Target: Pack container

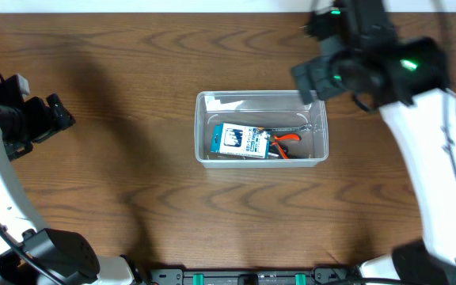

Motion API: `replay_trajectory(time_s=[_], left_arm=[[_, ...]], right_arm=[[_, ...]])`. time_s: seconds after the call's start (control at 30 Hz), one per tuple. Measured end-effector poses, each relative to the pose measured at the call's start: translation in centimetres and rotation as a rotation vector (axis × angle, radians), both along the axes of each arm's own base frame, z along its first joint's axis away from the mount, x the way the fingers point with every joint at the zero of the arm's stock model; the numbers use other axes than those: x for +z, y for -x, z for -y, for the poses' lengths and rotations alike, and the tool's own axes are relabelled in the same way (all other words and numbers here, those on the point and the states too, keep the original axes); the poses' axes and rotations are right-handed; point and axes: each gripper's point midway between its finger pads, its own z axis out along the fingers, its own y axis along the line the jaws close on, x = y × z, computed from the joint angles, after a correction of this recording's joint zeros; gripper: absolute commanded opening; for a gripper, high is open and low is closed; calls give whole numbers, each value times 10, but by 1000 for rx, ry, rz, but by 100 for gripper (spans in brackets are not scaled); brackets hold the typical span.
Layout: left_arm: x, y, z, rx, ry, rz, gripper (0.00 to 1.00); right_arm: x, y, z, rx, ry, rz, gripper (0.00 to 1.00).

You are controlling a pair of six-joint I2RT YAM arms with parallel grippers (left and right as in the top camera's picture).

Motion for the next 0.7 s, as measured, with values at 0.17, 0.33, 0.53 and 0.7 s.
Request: replay_trajectory(time_s=[0.17, 0.33, 0.53, 0.7], left_arm=[[0, 0, 0, 0, 0, 0, 98], [0, 0, 0, 0, 0, 0, 98], [0, 0, 0, 0, 0, 0, 98], [0, 0, 0, 0, 0, -1, 98]], right_arm=[[42, 45, 32, -98, -7, 85, 99], [52, 101, 64, -209, 21, 63, 99], [63, 146, 94, -340, 20, 91, 99], [85, 185, 112, -416, -65, 215, 99]])
